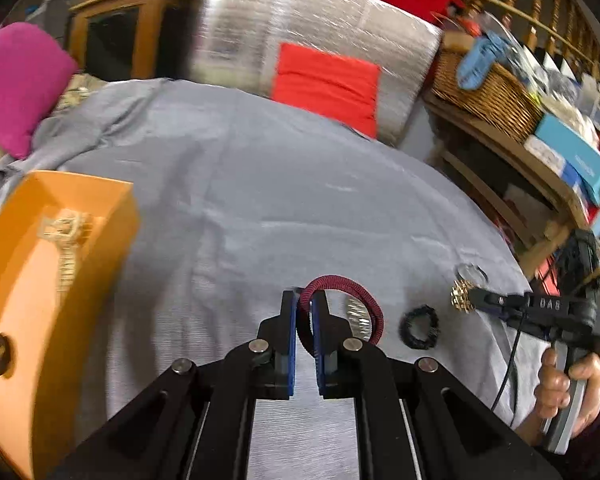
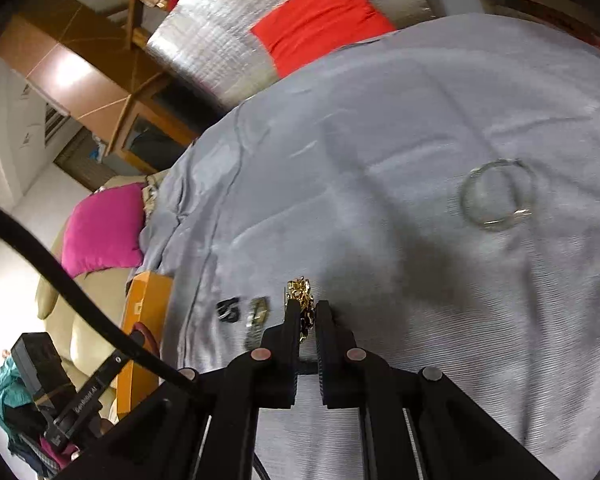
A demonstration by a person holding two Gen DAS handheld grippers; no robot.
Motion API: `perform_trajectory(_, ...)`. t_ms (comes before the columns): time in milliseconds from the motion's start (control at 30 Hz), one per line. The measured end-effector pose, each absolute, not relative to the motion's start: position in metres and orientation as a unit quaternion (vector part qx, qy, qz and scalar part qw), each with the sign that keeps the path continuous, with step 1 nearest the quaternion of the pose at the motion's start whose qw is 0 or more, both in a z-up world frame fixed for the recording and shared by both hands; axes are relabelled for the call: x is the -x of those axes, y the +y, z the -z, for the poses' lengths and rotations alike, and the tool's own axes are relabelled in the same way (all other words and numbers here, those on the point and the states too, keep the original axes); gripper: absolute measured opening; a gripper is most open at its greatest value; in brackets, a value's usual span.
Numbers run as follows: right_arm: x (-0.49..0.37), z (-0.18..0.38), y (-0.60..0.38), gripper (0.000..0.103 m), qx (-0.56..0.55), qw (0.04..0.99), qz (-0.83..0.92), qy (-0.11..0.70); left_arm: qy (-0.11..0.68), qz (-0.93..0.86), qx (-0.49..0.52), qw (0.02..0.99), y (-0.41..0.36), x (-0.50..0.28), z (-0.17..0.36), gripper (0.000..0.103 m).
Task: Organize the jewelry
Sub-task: 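Grasp the red hair tie with the left gripper while the right grasps the gold brooch, then carry both items to the tray and open both grippers inside it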
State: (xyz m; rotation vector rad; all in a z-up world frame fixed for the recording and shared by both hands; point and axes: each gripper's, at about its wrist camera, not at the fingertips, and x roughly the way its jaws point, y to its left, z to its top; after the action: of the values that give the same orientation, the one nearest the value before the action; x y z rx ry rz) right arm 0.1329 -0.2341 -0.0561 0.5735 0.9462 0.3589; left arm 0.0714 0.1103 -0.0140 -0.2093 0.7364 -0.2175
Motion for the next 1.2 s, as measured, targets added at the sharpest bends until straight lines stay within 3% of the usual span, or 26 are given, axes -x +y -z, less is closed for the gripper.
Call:
perform_trajectory(533,-0.119,0.016,-0.064,0.008,-0.190,0.839,-0.285,0.423,0.311,-0.121,0.176,0.926,0.263,-0.004,0.001,0.008)
perform_trajectory(833,-0.128,-0.009,0.099,0.008,-0.099,0.806,-0.366,0.456,0.376,-0.212,0.230,0.872,0.343,0.014,0.043,0.008)
perform_trajectory(1200,-0.149,0.040,0.236,0.008,-0.012,0.767,-0.352,0.536,0.428,-0.250,0.238,0.835,0.377,0.025,0.072,0.008)
